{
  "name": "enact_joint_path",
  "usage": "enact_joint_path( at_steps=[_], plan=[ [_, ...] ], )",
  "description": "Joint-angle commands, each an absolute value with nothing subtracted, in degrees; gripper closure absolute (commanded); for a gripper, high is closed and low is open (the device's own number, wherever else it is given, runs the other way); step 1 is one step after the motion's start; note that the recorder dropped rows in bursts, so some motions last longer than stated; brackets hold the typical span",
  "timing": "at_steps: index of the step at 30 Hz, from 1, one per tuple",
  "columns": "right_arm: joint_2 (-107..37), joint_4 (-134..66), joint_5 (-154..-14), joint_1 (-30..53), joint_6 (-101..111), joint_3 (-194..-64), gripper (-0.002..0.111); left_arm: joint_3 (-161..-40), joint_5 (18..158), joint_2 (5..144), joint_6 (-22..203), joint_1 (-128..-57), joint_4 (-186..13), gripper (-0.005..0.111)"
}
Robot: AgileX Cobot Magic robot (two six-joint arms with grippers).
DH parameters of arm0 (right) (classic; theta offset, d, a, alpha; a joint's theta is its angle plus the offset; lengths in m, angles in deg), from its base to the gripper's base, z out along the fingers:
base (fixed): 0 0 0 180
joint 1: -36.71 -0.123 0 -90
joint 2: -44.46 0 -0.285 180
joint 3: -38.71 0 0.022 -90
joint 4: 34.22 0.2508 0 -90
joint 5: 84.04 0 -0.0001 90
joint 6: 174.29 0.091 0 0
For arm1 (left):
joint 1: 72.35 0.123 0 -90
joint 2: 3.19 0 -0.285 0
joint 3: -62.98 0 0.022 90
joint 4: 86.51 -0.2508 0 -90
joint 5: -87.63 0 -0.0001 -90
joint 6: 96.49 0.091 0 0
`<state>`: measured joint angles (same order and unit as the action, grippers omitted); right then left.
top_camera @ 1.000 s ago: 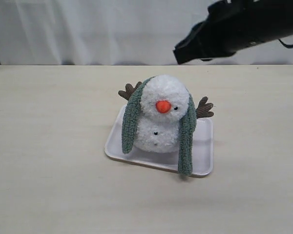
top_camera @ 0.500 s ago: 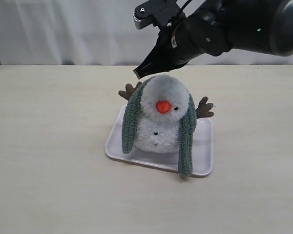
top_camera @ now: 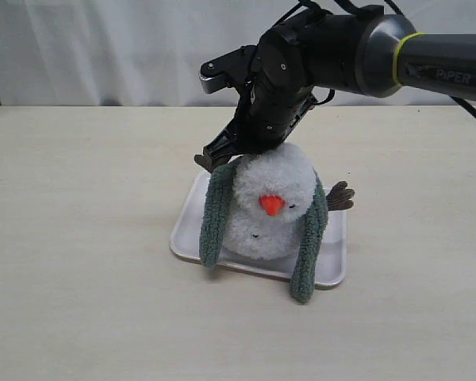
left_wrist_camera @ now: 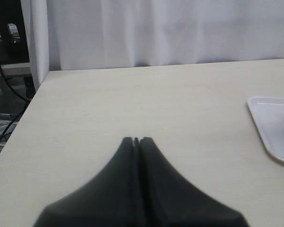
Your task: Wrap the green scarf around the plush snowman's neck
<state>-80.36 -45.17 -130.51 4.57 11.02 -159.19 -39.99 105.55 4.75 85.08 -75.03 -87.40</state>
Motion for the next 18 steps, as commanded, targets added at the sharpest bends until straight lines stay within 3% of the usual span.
enact_joint_path(
  at_steps=[1,8,14,18],
  plan=[
    [-80.60,-45.05,-134.36,4.56,10.47,-161.25,0.104,-39.80,105.10,4.60,84.94,-75.11,-87.34,0.107],
    [-76.65,-37.88,-136.89,4.56,5.71,-163.36,0.104,-39.80,105.10,4.60,84.94,-75.11,-87.34,0.107],
    [-72.27,-30.04,-138.30,4.56,1.93,-163.26,0.091,-39.80,105.10,4.60,84.94,-75.11,-87.34,0.107],
    [-72.60,-28.41,-140.42,3.92,1.79,-162.92,0.089,-39.80,105.10,4.60,84.94,-75.11,-87.34,0.107]
  ],
)
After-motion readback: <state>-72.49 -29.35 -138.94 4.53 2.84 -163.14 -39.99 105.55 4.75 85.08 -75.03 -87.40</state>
